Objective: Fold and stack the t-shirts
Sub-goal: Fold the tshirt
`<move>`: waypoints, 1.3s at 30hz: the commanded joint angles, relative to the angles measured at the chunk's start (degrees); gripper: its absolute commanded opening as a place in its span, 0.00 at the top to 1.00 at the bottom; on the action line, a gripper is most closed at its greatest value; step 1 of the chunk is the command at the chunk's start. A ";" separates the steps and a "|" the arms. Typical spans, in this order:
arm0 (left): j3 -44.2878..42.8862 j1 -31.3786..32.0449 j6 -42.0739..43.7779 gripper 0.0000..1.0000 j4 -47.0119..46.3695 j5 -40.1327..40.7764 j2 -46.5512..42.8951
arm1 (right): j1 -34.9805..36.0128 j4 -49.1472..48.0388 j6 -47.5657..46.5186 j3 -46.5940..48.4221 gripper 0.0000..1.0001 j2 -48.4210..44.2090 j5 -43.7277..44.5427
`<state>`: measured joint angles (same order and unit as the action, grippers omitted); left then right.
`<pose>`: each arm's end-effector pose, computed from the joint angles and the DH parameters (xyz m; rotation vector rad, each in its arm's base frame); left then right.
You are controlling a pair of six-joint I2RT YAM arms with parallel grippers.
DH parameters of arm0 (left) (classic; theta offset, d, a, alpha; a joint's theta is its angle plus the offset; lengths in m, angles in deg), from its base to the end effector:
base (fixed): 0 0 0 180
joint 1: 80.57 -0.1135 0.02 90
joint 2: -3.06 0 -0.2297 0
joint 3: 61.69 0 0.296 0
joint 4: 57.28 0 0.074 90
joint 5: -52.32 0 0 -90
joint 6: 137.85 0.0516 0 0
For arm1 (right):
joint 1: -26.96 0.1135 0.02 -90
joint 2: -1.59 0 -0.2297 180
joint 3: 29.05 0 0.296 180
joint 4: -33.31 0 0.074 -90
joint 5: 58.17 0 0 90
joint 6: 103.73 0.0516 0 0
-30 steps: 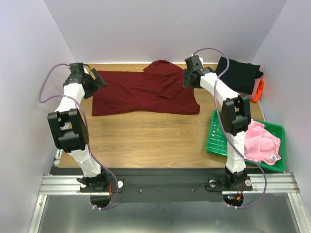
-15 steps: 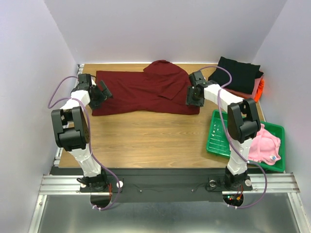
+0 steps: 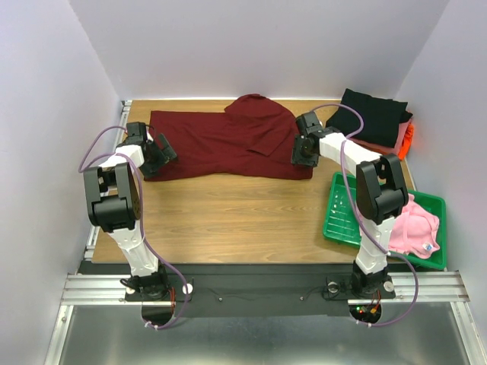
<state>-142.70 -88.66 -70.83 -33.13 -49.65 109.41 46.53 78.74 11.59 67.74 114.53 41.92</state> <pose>0.4302 0.0503 0.1126 -0.5630 2.3780 -0.3706 0.4301 0.1433 0.1329 0.1897 2.6114 0.0395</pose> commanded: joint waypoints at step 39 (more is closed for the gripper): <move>5.16 -4.65 8.92 0.01 2.23 1.95 -0.26 | -4.19 0.36 -2.46 -8.72 1.00 -8.18 3.71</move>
<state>-140.10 -91.59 -66.17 -36.32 -51.20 108.51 44.72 78.50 12.07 59.42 110.08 42.05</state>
